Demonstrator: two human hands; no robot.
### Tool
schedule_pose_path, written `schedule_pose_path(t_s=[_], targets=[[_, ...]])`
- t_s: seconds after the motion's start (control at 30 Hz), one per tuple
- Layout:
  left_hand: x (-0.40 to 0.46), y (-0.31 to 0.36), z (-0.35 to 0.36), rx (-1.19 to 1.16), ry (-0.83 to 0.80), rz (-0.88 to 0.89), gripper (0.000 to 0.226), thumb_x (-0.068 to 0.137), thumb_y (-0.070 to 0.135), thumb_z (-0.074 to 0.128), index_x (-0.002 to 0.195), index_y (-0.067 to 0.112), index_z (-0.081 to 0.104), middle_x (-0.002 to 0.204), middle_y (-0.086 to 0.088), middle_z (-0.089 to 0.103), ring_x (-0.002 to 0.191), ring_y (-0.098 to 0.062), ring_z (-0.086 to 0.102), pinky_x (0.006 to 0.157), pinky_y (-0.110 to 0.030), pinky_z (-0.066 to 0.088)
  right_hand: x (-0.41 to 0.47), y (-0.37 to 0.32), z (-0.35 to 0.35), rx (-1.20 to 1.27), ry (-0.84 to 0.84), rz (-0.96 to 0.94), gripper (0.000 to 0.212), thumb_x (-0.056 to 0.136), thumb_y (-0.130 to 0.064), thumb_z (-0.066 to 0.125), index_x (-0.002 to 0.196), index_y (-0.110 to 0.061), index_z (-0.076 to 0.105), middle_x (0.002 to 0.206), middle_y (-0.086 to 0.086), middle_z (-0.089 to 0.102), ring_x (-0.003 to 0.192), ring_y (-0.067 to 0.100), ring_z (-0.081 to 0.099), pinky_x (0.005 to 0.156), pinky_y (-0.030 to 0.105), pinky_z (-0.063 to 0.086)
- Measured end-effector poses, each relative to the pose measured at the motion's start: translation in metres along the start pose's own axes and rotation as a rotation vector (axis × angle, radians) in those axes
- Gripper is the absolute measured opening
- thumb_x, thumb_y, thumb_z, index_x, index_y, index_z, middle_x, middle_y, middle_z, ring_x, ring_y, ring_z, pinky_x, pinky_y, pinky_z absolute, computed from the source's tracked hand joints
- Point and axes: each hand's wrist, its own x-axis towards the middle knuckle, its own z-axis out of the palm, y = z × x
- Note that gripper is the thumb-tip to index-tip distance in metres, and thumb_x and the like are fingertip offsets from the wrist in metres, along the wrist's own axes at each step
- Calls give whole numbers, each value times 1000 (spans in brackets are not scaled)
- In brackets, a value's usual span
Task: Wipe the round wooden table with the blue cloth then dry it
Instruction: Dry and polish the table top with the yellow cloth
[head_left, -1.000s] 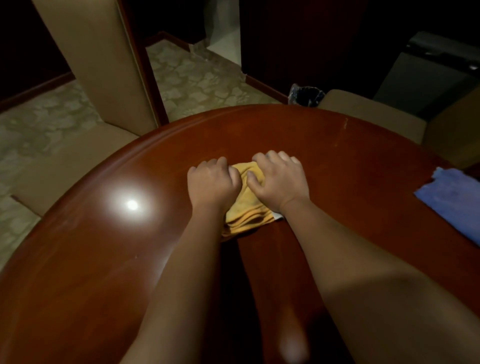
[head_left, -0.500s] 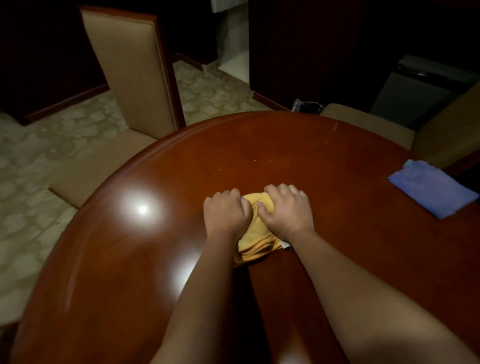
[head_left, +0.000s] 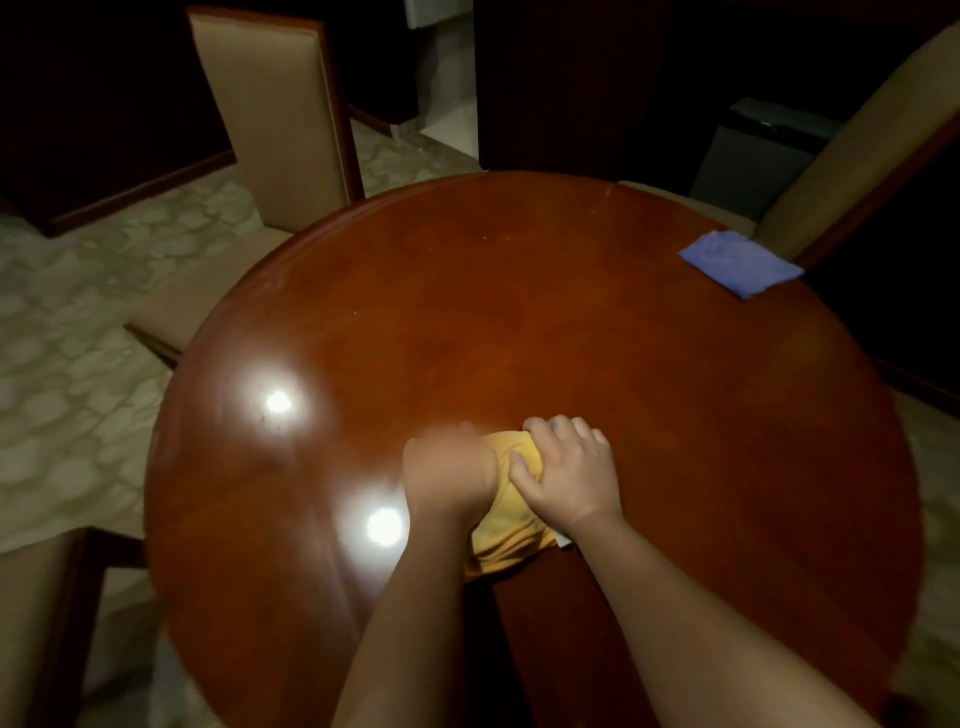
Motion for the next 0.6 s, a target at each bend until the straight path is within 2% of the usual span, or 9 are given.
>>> schedule_pose_path(t_s=[0.33,0.6], targets=[[-142,-14,-66,22,-98,-16,25,74,26,38,57,14,53,52,-3,53,48,-27,52,48,-32,39,-146,-56,-8,-11,7,-10,43,79,-47,41,95,-17,67,79,1,61,74,23,58,64,35,47],[-178,-54,-88,34,-81,-97,27,75,25,37,58,14,55,52,-2,54,46,-26,53,45,-31,40,-163,-105,1,-56,2,-97,40,79,-47,41,93,-19,66,80,1,60,74,22,57,64,35,47]])
